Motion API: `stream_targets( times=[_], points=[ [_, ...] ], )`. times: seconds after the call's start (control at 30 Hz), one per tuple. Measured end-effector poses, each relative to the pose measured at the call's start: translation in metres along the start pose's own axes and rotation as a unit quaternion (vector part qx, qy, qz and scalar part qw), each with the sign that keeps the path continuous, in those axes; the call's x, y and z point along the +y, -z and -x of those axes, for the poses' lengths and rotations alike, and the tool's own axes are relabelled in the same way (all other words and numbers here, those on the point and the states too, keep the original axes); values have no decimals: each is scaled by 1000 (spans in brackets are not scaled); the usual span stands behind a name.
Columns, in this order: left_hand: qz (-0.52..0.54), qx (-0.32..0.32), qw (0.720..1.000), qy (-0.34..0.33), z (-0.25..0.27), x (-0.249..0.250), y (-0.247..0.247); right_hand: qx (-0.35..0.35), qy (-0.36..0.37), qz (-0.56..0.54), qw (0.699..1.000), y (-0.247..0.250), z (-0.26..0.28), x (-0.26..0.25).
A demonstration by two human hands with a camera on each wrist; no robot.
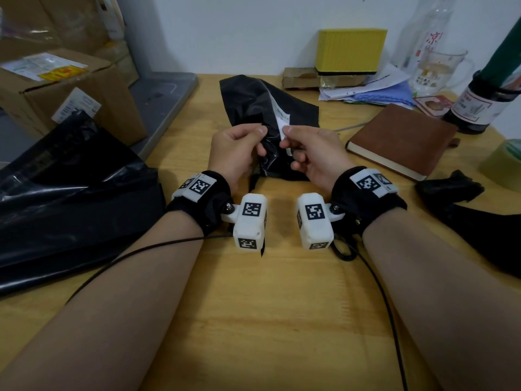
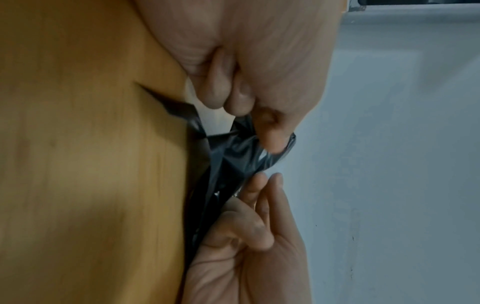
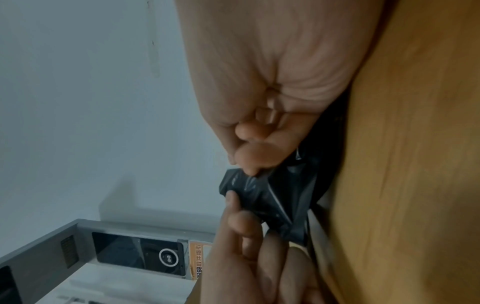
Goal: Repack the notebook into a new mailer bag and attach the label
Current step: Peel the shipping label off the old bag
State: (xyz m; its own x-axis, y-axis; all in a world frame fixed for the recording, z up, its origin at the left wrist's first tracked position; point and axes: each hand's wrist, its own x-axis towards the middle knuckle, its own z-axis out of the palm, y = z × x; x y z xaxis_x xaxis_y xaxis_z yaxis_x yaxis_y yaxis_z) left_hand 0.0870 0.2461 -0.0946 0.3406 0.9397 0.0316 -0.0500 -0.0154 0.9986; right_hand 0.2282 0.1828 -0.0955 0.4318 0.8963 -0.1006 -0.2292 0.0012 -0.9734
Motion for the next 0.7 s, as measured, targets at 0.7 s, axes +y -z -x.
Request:
stream_targets(
  times=[0.7],
  points=[
    [23, 90, 994, -61, -10, -9, 5, -1, 13, 6, 1000, -4, -1, 1]
  ],
)
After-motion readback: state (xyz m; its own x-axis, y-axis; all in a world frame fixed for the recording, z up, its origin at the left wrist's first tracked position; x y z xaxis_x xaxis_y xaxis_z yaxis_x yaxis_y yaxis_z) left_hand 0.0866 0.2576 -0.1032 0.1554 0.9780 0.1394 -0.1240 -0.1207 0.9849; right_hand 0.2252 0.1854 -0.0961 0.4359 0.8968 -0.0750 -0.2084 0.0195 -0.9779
